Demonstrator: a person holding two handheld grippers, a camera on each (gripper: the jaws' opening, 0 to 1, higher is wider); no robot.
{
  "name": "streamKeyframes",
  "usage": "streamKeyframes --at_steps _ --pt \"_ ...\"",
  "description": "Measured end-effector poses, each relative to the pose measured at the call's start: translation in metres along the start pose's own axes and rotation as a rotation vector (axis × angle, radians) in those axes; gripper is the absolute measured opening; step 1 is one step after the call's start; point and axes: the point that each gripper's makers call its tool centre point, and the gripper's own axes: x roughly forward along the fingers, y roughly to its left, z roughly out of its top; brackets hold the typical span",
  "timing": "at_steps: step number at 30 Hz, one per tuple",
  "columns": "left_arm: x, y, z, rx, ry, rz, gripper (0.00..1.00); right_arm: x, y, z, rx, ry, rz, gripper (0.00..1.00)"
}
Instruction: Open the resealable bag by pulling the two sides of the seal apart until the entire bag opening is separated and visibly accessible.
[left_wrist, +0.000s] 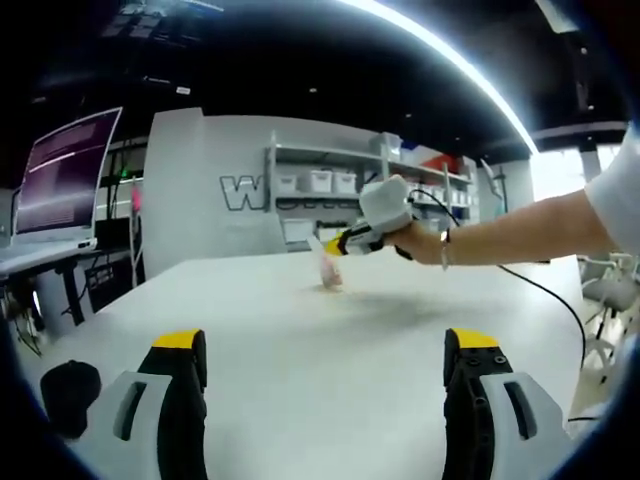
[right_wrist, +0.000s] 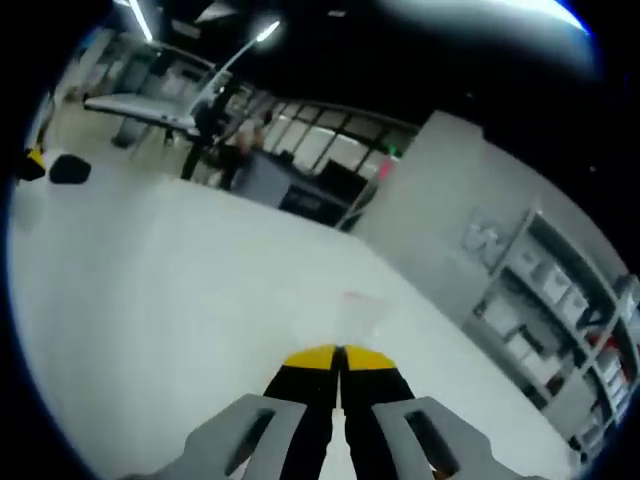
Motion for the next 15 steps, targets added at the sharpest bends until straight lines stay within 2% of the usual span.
streamKeyframes --at_steps 15 --pt "-0.002 0.001 0.005 0.006 -0.010 0.001 0.97 -0.009 -0.005 0.007 0.024 -0.006 -0.023 0.00"
